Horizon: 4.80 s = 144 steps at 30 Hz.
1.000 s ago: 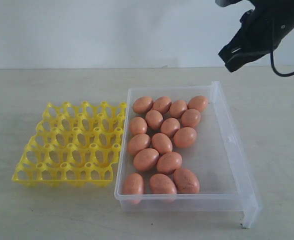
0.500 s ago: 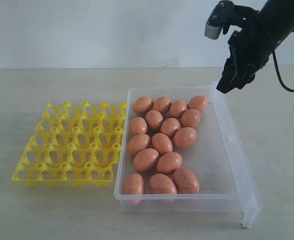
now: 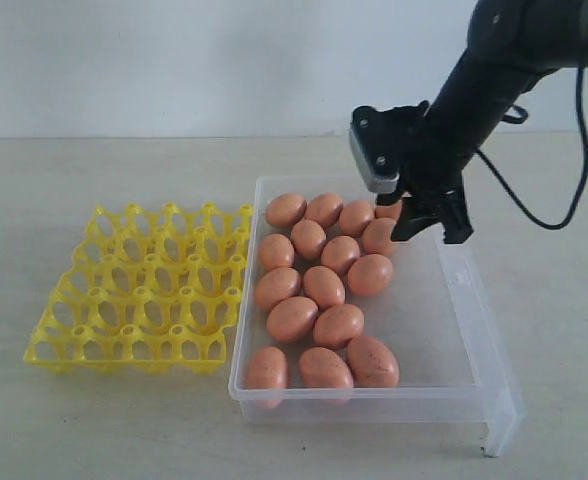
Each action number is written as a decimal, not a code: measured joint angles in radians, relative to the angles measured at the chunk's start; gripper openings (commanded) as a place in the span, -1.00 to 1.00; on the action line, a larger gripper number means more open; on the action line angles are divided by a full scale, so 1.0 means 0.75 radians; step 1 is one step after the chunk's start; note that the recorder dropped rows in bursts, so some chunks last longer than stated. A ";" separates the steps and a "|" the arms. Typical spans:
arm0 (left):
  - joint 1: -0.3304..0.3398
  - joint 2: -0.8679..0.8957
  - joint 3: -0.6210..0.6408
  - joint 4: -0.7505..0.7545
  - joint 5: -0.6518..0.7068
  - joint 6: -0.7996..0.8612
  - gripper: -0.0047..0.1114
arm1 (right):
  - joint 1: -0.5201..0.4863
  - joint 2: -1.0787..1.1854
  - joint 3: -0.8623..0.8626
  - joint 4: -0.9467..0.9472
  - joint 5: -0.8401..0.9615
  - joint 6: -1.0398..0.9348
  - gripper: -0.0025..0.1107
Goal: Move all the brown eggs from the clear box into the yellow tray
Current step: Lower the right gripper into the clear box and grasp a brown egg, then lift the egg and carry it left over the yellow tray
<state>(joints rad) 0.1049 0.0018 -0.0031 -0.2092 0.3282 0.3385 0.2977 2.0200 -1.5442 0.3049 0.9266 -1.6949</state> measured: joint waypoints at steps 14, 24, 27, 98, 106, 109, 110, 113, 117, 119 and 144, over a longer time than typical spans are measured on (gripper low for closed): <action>0.000 0.000 0.000 0.000 0.000 0.000 -0.99 | 0.098 0.041 0.000 0.001 -0.074 -0.020 -0.07; 0.000 0.000 0.000 0.000 0.000 0.000 -0.99 | 0.098 -0.085 0.000 0.092 0.193 0.341 -0.07; 0.000 0.000 0.000 0.000 0.000 0.000 -0.99 | 0.098 -0.085 0.000 0.097 0.250 0.433 -0.07; 0.000 0.000 0.000 0.000 0.000 -0.002 -0.99 | 0.697 -0.154 0.206 0.069 -1.222 1.520 -0.96; 0.000 0.000 0.000 0.000 0.000 -0.002 -0.99 | 0.732 0.140 0.197 -0.010 -2.007 2.110 -0.96; 0.000 0.000 0.000 0.000 0.000 -0.002 -0.99 | 0.732 0.263 0.136 -0.211 -2.158 2.343 -0.96; 0.000 0.000 0.000 0.000 0.000 -0.002 -0.99 | 0.732 0.301 0.098 -0.296 -2.175 2.407 -0.96; 0.000 0.000 0.000 0.000 0.000 -0.002 -0.99 | 0.735 0.392 -0.033 -0.454 -2.157 2.492 -0.96; 0.000 0.000 0.000 0.000 0.000 -0.002 -0.99 | 0.735 0.488 -0.189 -0.426 -2.039 2.520 -0.96; 0.000 0.000 0.000 0.000 0.000 -0.002 -0.99 | 0.735 0.528 -0.256 -0.407 -1.936 2.542 -0.96; 0.000 0.000 0.000 0.000 0.000 -0.002 -0.99 | 0.735 0.763 -0.575 -0.391 -1.513 2.599 -0.96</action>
<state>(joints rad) 0.1049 0.0018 -0.0031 -0.2092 0.3282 0.3368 0.8487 2.5921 -1.9756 0.0117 -0.2083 0.2546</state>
